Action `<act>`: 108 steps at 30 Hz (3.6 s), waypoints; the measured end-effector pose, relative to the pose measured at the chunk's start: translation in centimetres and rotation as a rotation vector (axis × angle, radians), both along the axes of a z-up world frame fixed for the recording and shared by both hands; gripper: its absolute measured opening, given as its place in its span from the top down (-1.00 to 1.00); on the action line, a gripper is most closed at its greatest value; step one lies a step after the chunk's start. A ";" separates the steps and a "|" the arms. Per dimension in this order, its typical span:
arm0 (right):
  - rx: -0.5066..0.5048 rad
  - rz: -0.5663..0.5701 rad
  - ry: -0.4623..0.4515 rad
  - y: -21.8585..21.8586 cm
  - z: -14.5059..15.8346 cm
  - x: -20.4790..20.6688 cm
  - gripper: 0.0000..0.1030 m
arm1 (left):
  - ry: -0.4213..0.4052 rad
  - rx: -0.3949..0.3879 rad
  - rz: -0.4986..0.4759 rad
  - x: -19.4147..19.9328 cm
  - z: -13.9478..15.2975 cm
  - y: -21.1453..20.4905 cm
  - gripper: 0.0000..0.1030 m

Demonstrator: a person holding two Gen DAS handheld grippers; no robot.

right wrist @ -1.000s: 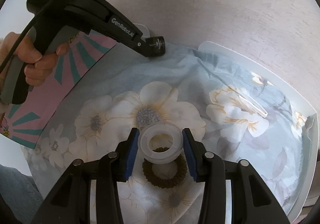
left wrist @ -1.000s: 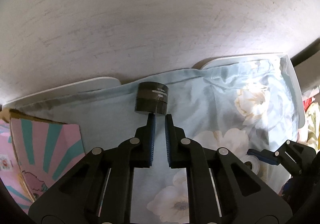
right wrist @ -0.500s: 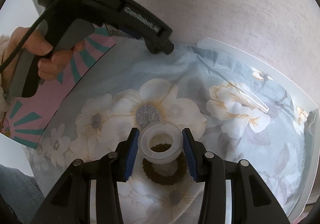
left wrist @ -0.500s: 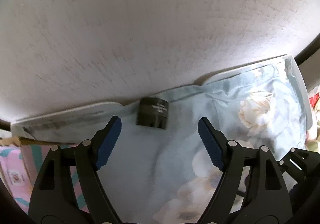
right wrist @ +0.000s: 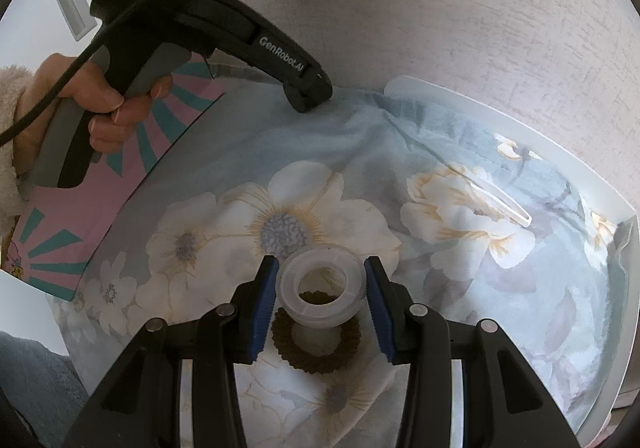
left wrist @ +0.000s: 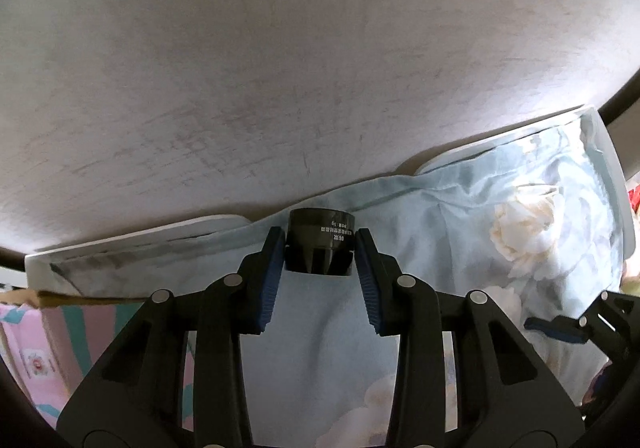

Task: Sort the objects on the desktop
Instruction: 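Close the left tool on the black cap while the right tool grasps the clear ring, then carry the black cap and clear ring over the cardboard box, then withdraw both tools from the box back over the cloth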

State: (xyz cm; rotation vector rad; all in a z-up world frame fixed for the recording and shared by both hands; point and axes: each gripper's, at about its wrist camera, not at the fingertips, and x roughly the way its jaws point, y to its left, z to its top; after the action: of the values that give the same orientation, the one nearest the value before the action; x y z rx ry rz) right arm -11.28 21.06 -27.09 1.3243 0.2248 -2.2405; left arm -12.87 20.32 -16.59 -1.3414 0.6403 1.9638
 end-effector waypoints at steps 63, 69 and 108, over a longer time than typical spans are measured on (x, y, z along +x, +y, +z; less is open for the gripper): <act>-0.278 0.081 0.052 -20.0 17.0 -1.8 -0.51 | 0.245 0.071 0.408 2.0 8.4 -29.7 -0.98; -0.334 0.030 0.059 -17.4 17.2 -1.6 -0.51 | 0.239 0.105 0.409 2.0 9.6 -29.4 -0.98; -0.005 -0.127 0.138 10.4 10.8 -4.7 0.31 | 0.056 0.228 -0.263 11.4 1.3 0.7 -0.96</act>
State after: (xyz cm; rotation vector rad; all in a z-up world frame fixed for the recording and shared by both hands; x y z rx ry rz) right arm -16.01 31.41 -16.33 1.2132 0.1888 -2.4400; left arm -1.42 20.98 -15.25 -1.0133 0.5678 1.8040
